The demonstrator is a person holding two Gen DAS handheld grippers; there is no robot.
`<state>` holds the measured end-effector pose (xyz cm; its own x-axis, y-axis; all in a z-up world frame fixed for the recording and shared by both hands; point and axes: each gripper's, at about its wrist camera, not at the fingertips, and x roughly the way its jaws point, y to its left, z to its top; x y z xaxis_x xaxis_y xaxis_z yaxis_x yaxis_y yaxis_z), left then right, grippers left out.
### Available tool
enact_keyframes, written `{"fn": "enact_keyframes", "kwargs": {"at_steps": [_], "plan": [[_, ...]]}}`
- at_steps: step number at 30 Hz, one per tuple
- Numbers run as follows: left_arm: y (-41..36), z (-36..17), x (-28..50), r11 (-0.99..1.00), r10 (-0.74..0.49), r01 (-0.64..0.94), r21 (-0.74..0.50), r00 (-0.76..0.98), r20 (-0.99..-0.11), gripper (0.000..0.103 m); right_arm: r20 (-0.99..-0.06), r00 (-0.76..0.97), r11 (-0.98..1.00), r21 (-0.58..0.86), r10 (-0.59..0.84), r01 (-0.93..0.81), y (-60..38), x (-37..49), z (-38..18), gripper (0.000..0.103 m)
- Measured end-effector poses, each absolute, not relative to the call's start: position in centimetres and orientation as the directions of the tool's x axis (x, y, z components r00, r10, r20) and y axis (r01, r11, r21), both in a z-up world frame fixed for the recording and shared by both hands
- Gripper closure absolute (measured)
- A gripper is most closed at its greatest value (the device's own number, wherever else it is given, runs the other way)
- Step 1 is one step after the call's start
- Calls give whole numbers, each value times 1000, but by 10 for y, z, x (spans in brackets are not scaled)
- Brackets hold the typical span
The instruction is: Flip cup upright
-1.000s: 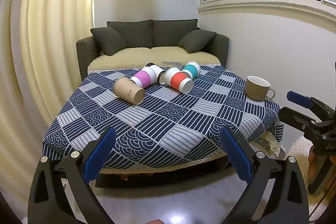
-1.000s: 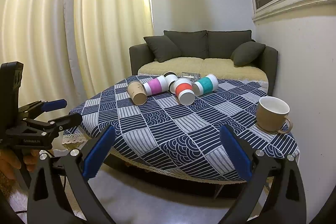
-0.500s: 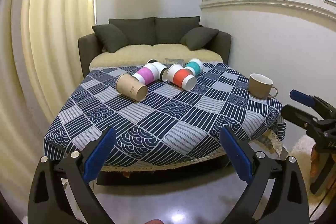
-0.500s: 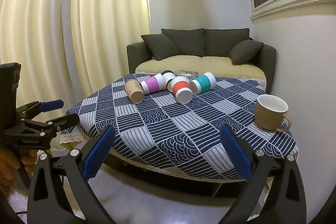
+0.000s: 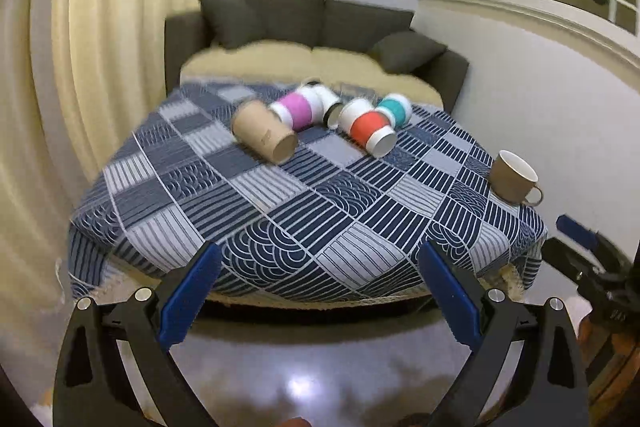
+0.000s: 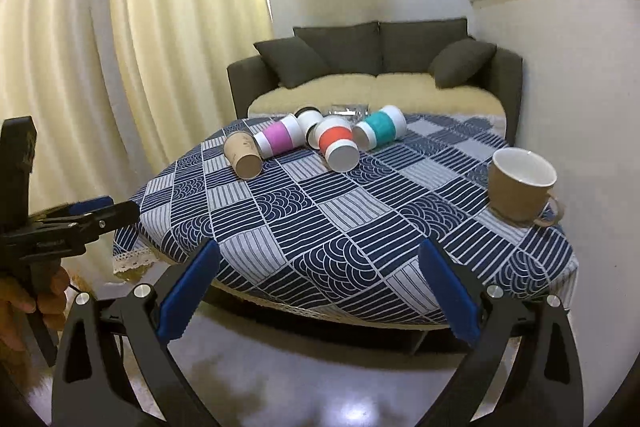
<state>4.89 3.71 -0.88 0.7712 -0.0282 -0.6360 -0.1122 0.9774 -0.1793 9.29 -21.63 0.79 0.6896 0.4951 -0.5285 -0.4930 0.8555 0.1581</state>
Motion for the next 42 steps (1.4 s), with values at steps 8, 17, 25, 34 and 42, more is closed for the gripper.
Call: {"fn": "enact_keyframes", "kwargs": {"at_steps": [8, 17, 25, 34, 42], "plan": [[79, -14, 144, 897, -118, -287, -336, 576, -809, 7, -539, 652, 833, 202, 533, -515, -202, 138, 14, 5], [113, -35, 256, 806, -153, -486, -337, 378, -913, 7, -550, 570, 771, 251, 611, -585, -195, 165, -5, 5], [138, -50, 309, 767, -42, -601, -224, 301, -953, 8, -530, 552, 735, 227, 644, -639, -193, 191, -3, 5], [135, -67, 337, 773, 44, -626, -103, 216, -975, 43, -501, 518, 694, 269, 693, -668, -200, 192, -3, 5], [135, -73, 347, 763, 50, -638, -103, 218, -975, 47, -495, 518, 691, 275, 698, -668, -208, 189, -3, 5]]}}
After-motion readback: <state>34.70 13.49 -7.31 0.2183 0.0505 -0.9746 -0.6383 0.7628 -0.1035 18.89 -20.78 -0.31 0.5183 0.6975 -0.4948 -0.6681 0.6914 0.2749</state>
